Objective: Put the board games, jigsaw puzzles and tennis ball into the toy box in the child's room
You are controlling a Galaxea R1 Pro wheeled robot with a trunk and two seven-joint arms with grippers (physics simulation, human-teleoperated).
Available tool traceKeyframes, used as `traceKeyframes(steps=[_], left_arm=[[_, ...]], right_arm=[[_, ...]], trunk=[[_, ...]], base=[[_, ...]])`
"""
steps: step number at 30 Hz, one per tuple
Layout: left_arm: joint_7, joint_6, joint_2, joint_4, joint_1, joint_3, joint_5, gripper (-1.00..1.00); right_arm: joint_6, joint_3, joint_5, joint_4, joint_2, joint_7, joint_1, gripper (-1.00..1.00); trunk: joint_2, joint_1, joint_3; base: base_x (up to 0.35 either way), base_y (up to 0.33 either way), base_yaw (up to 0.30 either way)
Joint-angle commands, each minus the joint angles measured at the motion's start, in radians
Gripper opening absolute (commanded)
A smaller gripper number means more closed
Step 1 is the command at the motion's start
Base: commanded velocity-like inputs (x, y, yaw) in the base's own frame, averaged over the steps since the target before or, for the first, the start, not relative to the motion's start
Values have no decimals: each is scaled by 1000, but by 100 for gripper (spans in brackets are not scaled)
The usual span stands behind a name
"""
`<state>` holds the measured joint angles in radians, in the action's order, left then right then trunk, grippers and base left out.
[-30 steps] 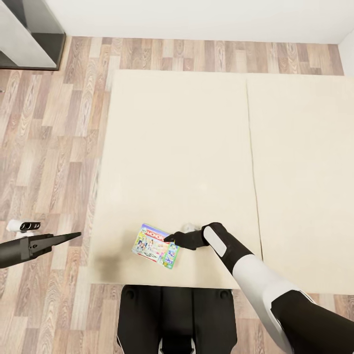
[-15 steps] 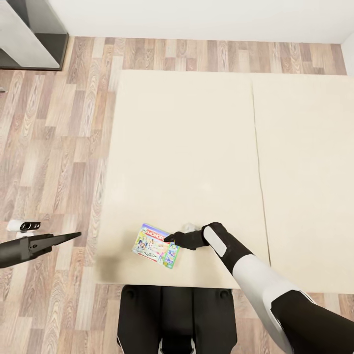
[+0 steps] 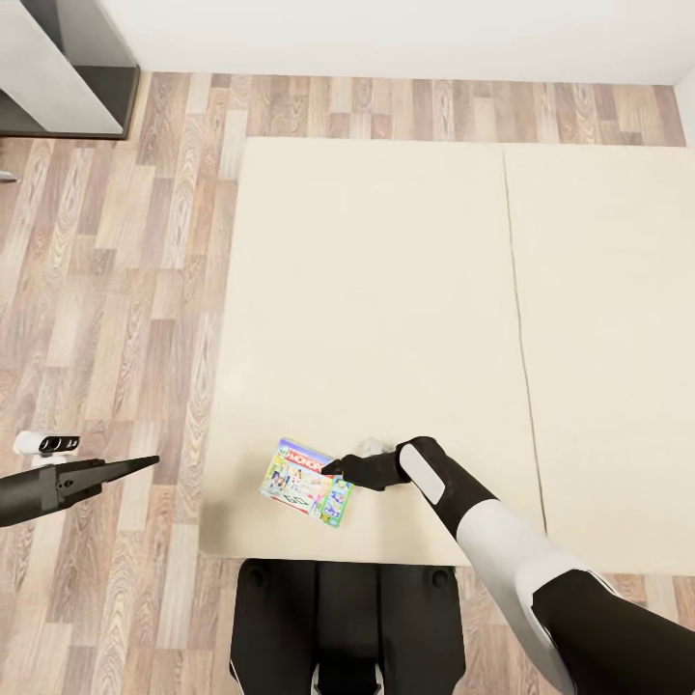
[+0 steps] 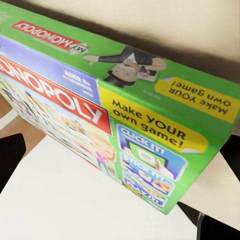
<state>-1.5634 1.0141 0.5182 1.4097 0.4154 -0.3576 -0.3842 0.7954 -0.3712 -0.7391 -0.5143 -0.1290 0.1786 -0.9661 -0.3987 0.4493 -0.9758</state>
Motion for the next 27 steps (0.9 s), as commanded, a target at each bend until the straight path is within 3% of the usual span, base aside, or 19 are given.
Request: traceKeyframes(steps=[1, 27], left_arm=[[-4, 11, 0, 0, 0, 0, 1, 100], [-4, 12, 0, 0, 4, 0, 1, 100]], right_arm=[[-1, -2, 10, 0, 0, 7, 0, 100], [0, -1, 10, 0, 0, 7, 0, 100]], trunk=[[-1, 1, -1], [-1, 1, -1]], base=[[0, 41, 0], [0, 38, 0]])
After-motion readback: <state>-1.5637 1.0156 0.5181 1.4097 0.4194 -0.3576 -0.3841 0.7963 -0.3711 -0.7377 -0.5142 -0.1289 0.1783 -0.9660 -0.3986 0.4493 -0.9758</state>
